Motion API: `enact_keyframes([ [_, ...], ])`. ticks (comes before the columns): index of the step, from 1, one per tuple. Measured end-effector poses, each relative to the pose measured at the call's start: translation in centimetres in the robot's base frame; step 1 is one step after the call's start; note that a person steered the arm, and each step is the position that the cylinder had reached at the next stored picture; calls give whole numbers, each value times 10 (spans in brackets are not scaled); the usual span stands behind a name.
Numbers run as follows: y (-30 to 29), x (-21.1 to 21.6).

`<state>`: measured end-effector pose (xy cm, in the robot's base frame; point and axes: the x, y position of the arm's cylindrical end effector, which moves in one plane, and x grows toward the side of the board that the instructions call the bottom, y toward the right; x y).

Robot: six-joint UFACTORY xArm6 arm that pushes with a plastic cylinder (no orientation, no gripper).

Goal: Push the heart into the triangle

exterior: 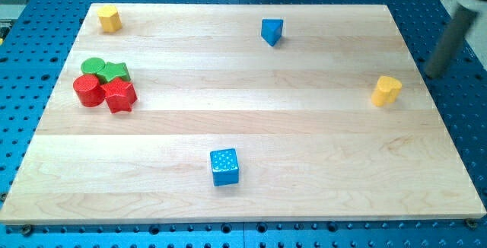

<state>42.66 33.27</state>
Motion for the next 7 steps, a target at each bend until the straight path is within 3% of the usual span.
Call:
enact_keyframes([
  [1,-89,14],
  [2,-196,-42],
  [3,-181,-52],
  [4,-210,-7],
  [5,-251,-26],
  [6,-241,-87],
  [7,-234,-88],
])
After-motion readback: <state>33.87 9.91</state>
